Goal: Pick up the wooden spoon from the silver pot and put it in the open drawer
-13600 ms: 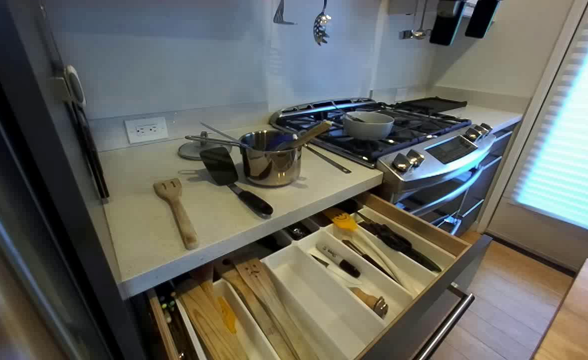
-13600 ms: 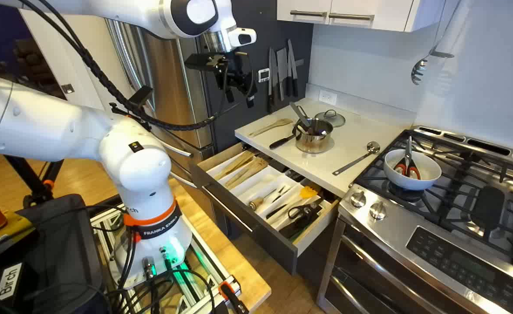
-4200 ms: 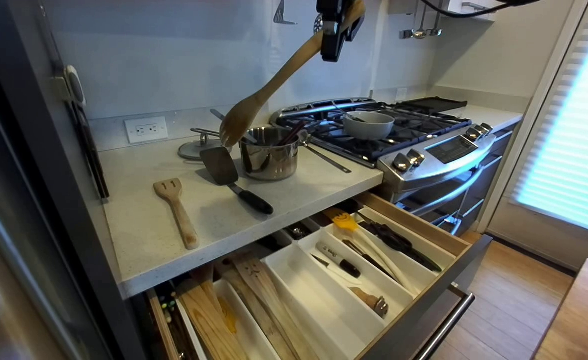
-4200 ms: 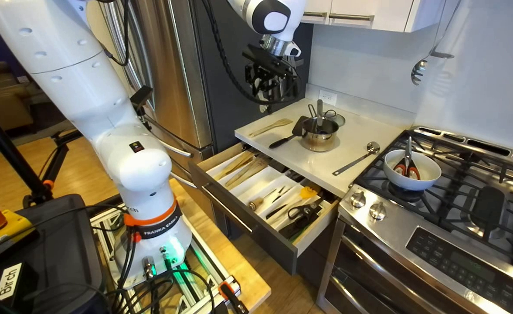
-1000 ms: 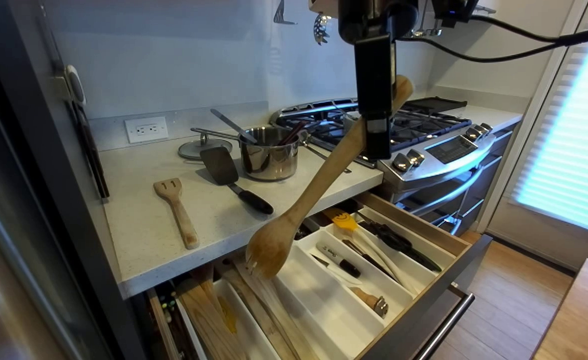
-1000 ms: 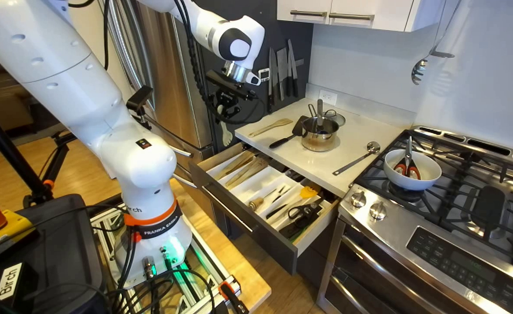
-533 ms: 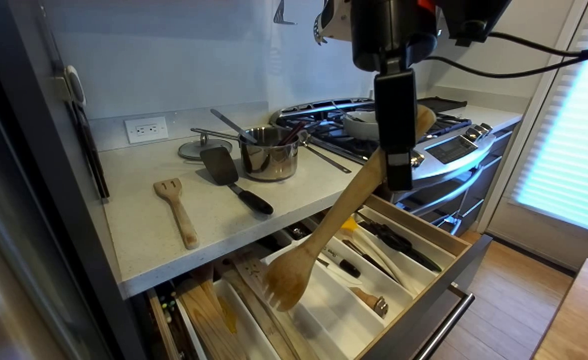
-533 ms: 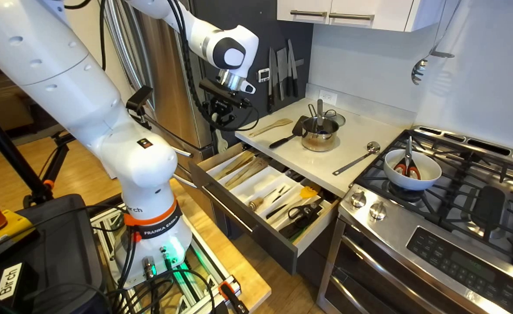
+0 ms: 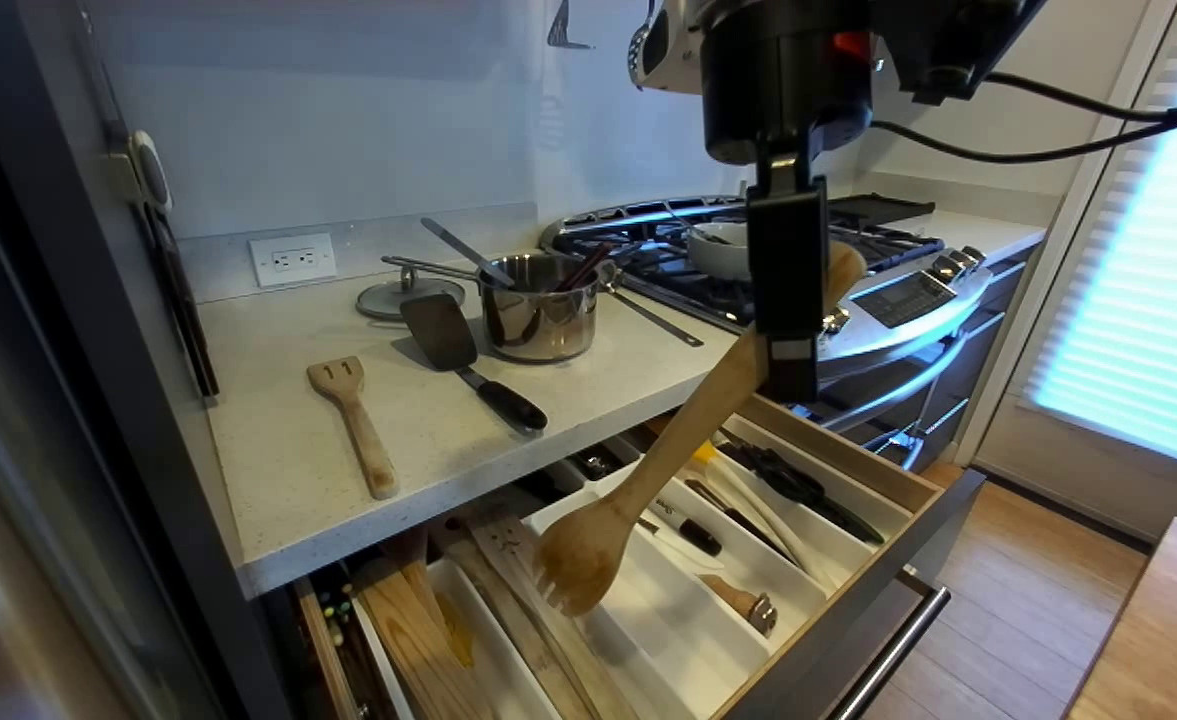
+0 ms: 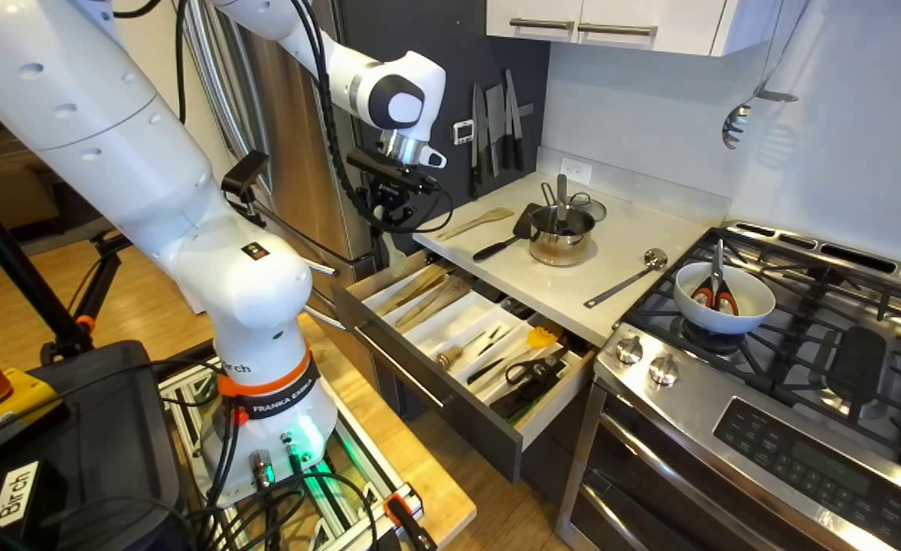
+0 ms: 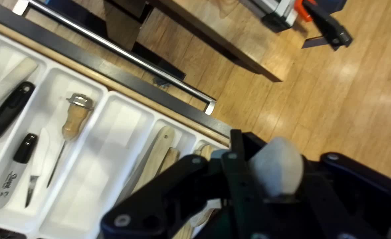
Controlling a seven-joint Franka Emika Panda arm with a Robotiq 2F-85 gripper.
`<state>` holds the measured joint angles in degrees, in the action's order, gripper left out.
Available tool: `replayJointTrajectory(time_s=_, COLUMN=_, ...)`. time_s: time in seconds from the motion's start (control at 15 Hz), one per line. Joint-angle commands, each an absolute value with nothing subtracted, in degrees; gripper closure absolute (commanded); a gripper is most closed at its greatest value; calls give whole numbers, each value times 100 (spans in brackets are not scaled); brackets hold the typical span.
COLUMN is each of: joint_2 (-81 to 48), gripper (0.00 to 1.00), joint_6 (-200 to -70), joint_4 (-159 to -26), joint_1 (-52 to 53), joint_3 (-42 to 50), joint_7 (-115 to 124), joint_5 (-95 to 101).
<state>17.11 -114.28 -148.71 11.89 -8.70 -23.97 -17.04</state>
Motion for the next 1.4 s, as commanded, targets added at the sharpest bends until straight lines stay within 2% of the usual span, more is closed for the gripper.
replayJointTrajectory(time_s=0.0, joint_2=1925, gripper=98, joint_6=-12774, joint_4=-15578, joint_1=1375, joint_3=-1172, joint_7=-1829, joint_5=-1278)
replayJointTrajectory(time_s=0.27, joint_2=1639, gripper=98, joint_6=-13972, joint_4=-16009, joint_1=1617, joint_3=-1479, joint_7=-1504, joint_5=-712)
replayJointTrajectory(time_s=0.53, joint_2=1094, gripper=98, joint_6=-14182, joint_4=-15847, joint_1=1268, joint_3=-2208, joint_7=-296, joint_5=1261)
replayJointTrajectory(time_s=1.07, joint_2=479, gripper=98, joint_6=-13275, joint_4=-15527, joint_1=676, joint_3=-3403, joint_7=2491, joint_5=5037)
replayJointTrajectory(time_s=1.33, joint_2=-491, gripper=98, joint_6=-12649, joint_4=-15101, joint_1=1245, joint_3=-2841, joint_7=3181, joint_5=5862)
